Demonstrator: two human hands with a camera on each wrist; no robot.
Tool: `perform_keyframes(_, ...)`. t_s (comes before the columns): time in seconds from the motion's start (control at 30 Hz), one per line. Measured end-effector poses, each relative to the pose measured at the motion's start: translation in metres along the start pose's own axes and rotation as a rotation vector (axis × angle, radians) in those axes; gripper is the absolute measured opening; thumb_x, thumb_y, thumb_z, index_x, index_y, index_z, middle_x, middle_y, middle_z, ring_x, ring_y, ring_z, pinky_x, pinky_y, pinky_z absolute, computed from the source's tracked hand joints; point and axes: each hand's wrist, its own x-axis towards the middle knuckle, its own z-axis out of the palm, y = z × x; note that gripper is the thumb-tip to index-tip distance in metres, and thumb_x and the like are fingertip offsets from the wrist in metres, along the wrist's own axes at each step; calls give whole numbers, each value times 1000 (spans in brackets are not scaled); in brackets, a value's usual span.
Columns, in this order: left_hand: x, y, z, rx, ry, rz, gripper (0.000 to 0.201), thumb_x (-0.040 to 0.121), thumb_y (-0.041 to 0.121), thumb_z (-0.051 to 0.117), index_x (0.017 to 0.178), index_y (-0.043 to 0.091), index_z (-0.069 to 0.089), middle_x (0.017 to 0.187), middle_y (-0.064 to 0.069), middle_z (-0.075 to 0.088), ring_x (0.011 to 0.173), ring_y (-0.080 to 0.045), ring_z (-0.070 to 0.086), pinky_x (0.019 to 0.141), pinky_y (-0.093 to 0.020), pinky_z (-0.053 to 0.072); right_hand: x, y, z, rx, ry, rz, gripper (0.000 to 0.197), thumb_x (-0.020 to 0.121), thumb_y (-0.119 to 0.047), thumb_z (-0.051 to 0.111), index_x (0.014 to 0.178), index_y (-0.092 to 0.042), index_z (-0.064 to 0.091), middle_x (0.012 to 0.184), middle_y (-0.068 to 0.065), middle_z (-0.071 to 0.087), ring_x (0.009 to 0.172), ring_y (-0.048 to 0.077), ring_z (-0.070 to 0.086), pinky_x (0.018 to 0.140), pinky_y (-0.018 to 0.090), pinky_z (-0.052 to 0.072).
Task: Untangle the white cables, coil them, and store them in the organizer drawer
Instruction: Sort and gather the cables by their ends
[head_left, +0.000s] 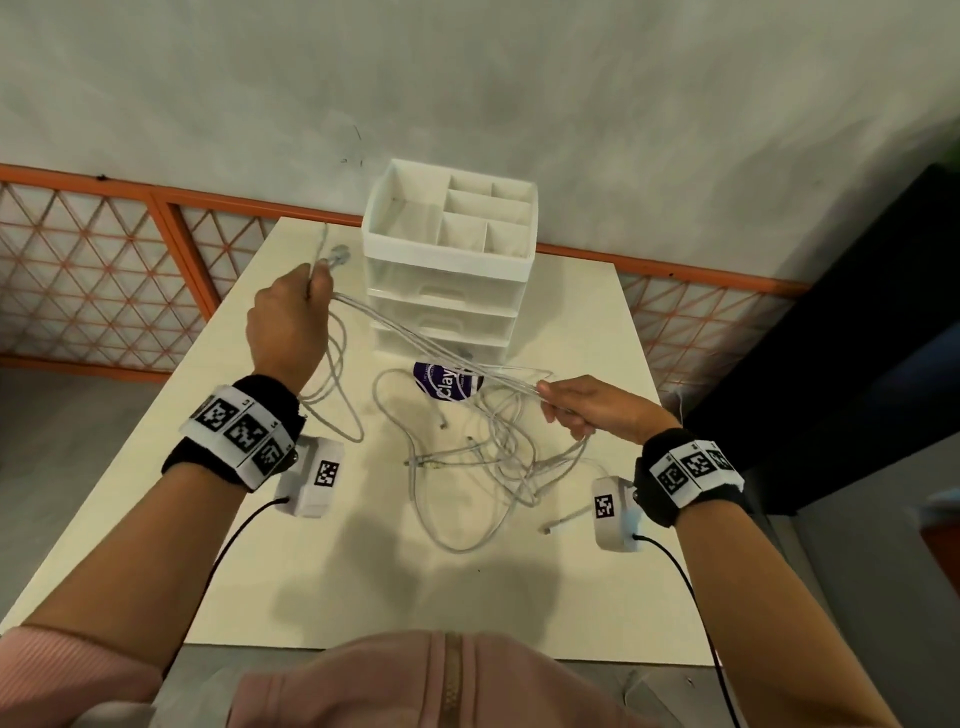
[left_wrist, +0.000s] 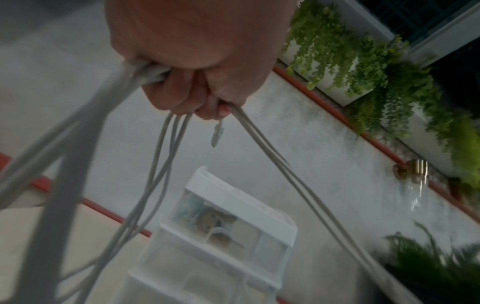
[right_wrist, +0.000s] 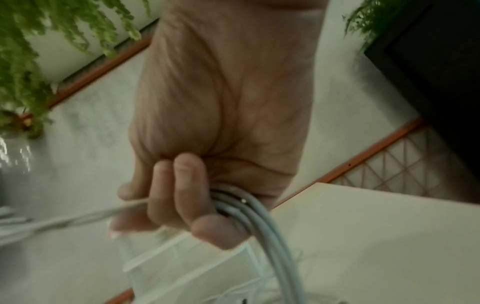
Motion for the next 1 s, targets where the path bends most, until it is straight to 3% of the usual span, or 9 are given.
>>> perform_keyframes(0.17, -17, -16, 10, 173, -77, -59, 42, 101, 34, 33, 78, 2, 45, 76, -25, 56, 75, -45, 53, 61, -39, 29, 1, -4, -8, -165, 247, -28, 48, 98, -44, 43, 66, -11, 57, 40, -14, 40, 42, 0, 39, 54, 16, 31)
perform_keyframes(0.27, -26, -31, 16, 216, -109, -91, 42, 100, 34, 35, 80, 0, 49, 82, -30, 61, 77, -48, 55, 61, -40, 32, 1, -12, -15, -143, 306, -104, 46, 97, -40, 47, 69, -7, 65, 48, -10, 36, 47, 6, 32, 53, 19, 29)
perform_keyframes(0.33, -31, -41, 17, 252, -152, -121, 43, 99, 34, 37, 80, -1, 52, 78, -28, 59, 75, -48, 55, 62, -40, 35, -1, -17, -18, -168, 249, -101, 43, 96, -38, 51, 68, -9, 67, 49, -6, 32, 44, 6, 28, 49, 18, 27)
perform_keyframes(0.43, -41, -54, 14, 294, -291, -98, 39, 98, 35, 38, 76, 4, 50, 69, -16, 53, 68, -41, 51, 60, -37, 34, -5, -18, -18, -273, 31, 12, 39, 96, -38, 51, 72, -12, 69, 41, -11, 37, 39, 4, 31, 46, 11, 29)
perform_keyframes(0.57, -57, -67, 7, 206, -694, -39, 41, 94, 43, 48, 67, 12, 53, 57, -3, 49, 63, -30, 49, 55, -34, 31, -9, 7, 0, -415, -324, 265, 32, 98, -34, 48, 78, -17, 66, 55, -7, 45, 52, 9, 35, 54, 19, 31)
perform_keyframes(0.7, -75, -63, 10, 161, -1002, -92, 35, 82, 41, 68, 67, 11, 60, 60, -1, 56, 58, -14, 50, 57, -27, 35, -16, 42, 38, -505, -568, 490, 28, 100, -31, 44, 80, -22, 62, 67, -6, 49, 60, 9, 41, 57, 20, 32)
perform_keyframes(0.8, -90, -71, 20, 175, -1163, -122, 38, 71, 43, 78, 64, 8, 67, 53, 1, 62, 50, -7, 54, 58, -24, 41, -21, 68, 64, -523, -593, 584, 25, 99, -30, 45, 82, -22, 62, 72, -5, 54, 64, 9, 48, 61, 21, 39)
perform_keyframes(0.9, -107, -77, 30, 195, -1315, -145, 31, 66, 34, 83, 59, 9, 67, 48, 2, 64, 49, -7, 58, 65, -27, 45, -26, 98, 78, -571, -468, 534, 23, 92, -36, 55, 82, -18, 64, 79, -3, 61, 72, 13, 55, 74, 27, 45)
perform_keyframes(1.0, -120, -74, 37, 262, -1348, -91, 30, 63, 25, 86, 59, 16, 58, 56, 6, 60, 56, -10, 55, 57, -25, 38, -30, 113, 76, -471, -285, 460, 19, 79, -25, 75, 69, -16, 62, 67, -4, 59, 66, 12, 55, 63, 19, 44)
